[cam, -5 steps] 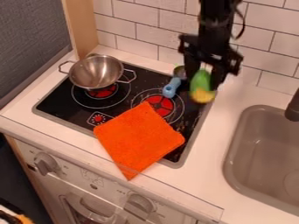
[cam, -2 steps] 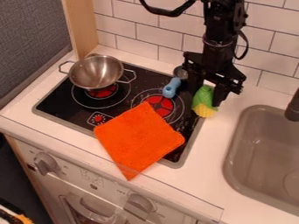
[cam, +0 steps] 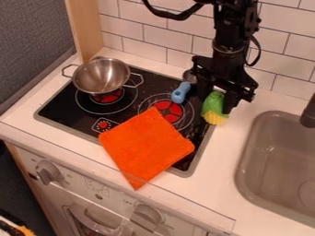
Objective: Take the corn out of the pan and put it in the right side of the spoon
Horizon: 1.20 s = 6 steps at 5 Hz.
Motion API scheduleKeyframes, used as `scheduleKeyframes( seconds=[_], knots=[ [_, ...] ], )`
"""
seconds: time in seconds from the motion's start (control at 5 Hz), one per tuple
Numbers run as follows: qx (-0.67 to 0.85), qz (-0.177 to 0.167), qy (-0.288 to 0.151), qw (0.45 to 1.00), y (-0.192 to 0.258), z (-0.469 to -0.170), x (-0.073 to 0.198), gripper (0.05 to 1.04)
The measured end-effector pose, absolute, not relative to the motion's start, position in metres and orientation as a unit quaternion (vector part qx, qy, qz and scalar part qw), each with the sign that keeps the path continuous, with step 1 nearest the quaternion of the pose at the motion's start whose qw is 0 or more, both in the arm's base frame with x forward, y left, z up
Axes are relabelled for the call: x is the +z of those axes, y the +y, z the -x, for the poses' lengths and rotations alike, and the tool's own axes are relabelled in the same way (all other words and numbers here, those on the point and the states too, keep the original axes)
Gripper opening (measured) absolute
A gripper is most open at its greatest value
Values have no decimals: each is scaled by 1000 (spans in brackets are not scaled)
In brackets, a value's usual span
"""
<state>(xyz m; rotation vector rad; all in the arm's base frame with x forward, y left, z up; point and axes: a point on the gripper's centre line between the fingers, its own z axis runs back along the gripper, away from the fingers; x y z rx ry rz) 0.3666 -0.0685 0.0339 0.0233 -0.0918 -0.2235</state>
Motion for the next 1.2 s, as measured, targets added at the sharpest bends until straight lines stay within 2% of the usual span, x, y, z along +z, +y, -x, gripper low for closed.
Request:
scheduleKeyframes(
  seconds=[1.0,1.2],
  knots=[
    [-103,-21,-42,994,-53,-367,35,650],
    [-105,-21,-42,993,-53,-367,35,757]
  ],
)
